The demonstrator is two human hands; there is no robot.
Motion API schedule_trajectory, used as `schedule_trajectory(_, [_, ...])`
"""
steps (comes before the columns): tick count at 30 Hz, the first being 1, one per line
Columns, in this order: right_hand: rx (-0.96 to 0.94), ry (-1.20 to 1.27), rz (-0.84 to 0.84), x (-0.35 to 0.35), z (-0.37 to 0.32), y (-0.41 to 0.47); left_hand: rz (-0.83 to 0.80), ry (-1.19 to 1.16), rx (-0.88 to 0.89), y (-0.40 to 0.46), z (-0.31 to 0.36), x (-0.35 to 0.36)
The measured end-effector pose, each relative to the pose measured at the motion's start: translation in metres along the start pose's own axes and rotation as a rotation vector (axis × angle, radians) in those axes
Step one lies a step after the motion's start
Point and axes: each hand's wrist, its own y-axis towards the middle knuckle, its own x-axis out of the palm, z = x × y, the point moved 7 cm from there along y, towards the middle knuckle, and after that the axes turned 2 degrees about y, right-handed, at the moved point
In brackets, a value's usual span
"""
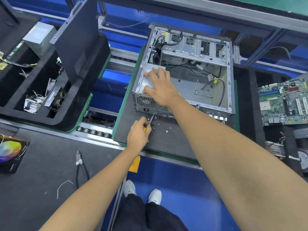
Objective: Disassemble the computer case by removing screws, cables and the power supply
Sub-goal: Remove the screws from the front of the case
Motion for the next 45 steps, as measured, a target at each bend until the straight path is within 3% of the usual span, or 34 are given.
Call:
schedule_trajectory(8, [-0.003,-0.010,0.000,0.000,0.000,0.000,-0.020,-0.017,-0.007,0.001,0.000,0.001])
schedule_trajectory(24, [0.008,0.011,-0.001,0.001,0.000,-0.001,-0.117,-0.304,-0.085,0.004,-0.011,0.003])
schedule_trajectory(33, [0.009,0.012,0.000,0.002,0.002,0.000,-0.116,-0.323,-0.105,0.003,-0.011,0.003])
schedule_trajectory(41, [0.010,-0.001,0.000,0.003,0.002,0.001,-0.023,-0.164,-0.118,0.002,-0.004,0.004])
schedule_trajectory(45, [0.009,-0.008,0.003,0.003,0.001,0.001,-0.032,-0.246,-0.116,0.002,-0.006,0.005])
